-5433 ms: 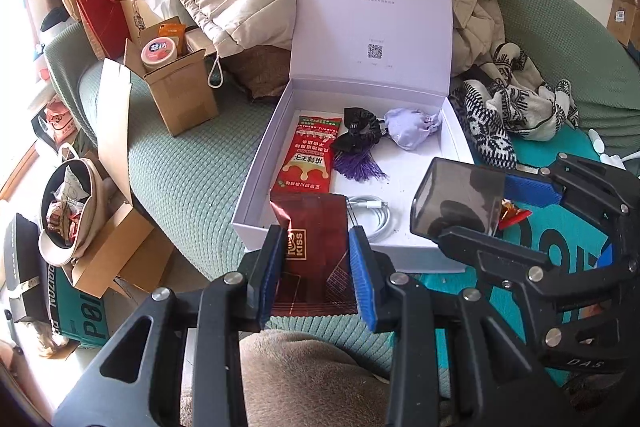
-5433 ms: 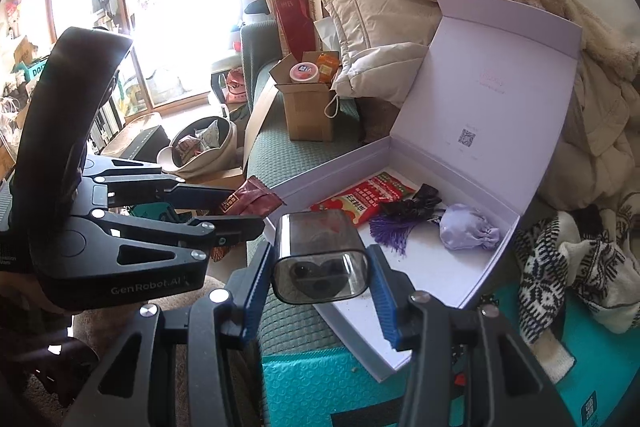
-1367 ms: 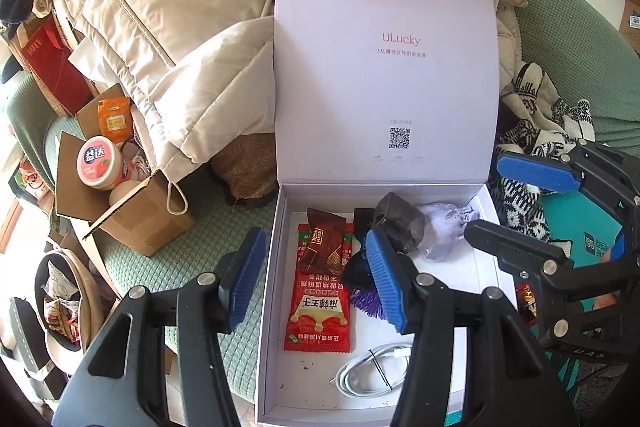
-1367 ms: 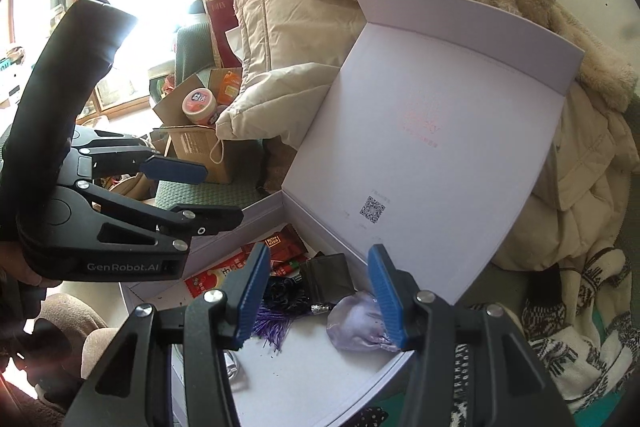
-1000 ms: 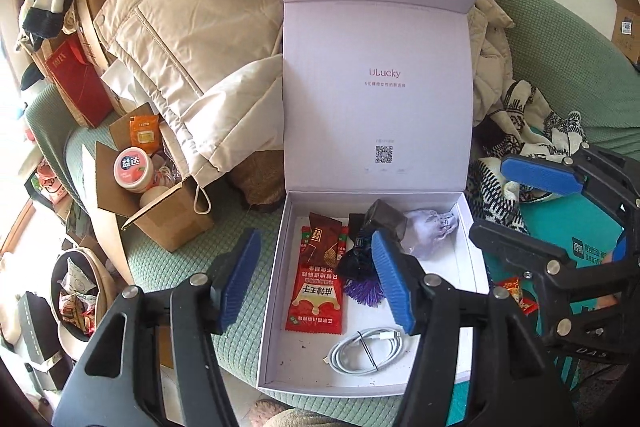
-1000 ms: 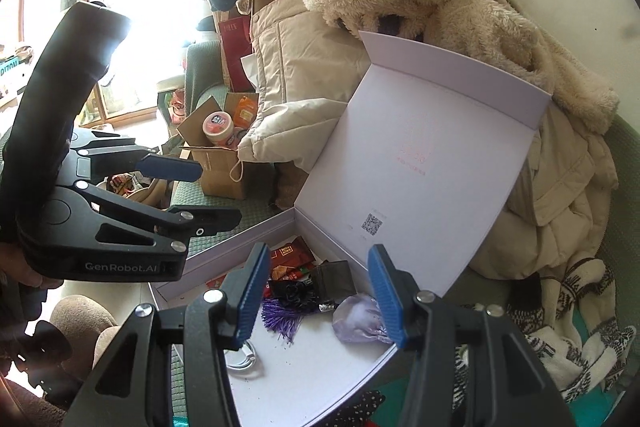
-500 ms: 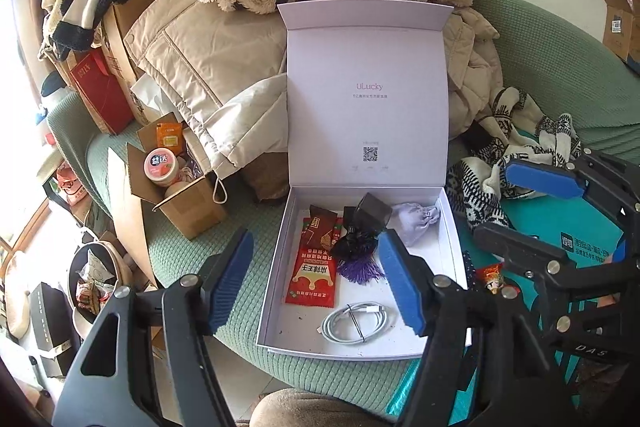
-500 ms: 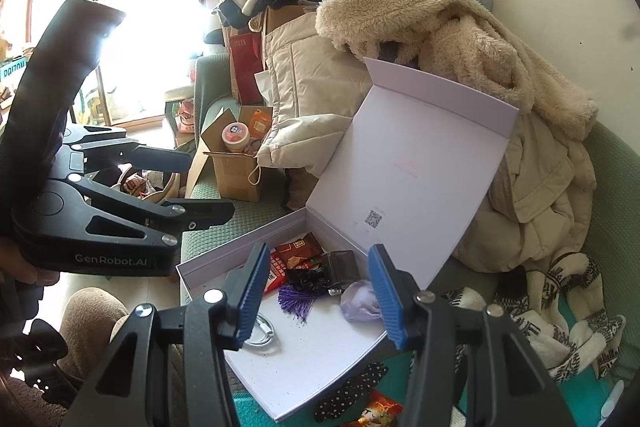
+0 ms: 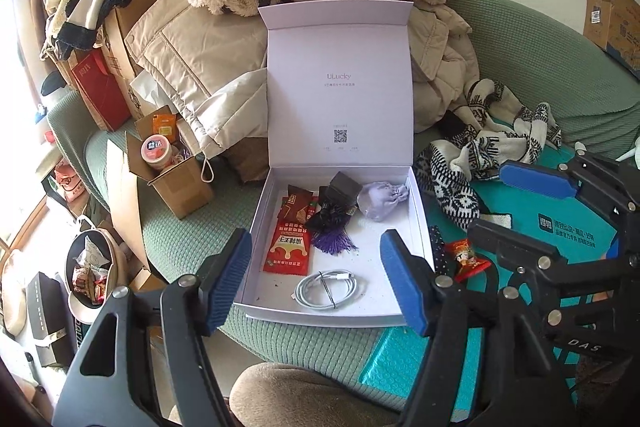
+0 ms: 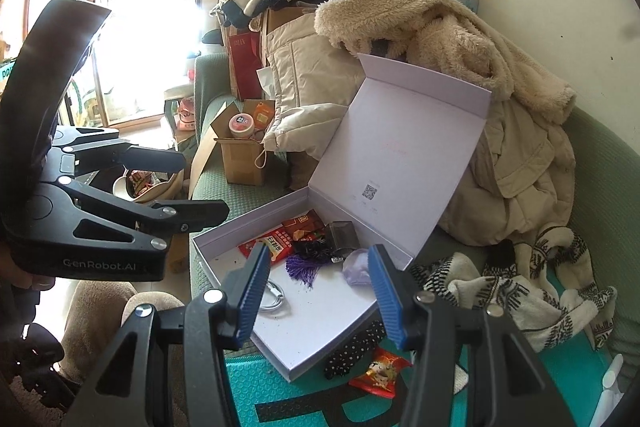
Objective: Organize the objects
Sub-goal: 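Withdraw both grippers from the box toward the polka-dot scrunchie and red candy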
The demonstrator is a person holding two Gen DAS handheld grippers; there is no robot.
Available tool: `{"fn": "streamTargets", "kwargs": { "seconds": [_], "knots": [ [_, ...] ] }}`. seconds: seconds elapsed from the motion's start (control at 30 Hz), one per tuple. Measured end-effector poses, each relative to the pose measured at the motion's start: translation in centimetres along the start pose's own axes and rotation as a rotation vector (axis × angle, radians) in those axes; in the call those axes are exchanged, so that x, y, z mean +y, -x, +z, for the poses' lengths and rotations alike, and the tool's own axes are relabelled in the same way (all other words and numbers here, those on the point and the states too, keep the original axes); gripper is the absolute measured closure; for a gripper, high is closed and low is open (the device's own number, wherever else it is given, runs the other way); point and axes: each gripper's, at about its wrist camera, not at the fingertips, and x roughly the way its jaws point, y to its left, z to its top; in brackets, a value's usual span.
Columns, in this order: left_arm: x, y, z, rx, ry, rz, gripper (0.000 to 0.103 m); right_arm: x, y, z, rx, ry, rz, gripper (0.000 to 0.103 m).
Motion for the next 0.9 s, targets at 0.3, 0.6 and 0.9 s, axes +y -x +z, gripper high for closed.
{"fn": "streamTargets", "kwargs": {
  "seconds": [0.3,0.6,0.9],
  "knots": [
    [-2.7,2.2,-2.5,-0.005,-0.01,-0.024,0.037,0.5,2.3,-2.5,0.015,-0.012,-0.018,0.052],
    [-5.1,3.2,-4.5,0.001,-0.022,-0.051,0.033,0.3,4.1,-5.2,0.035,-0.042,-0.034,0.052],
    [-7.5,2.2,-7.0,0.035,-0.031,-0.083,0.029,-0.4,4.6,-8.5,0.076,-0.087,-0.046,0.052]
  ]
}}
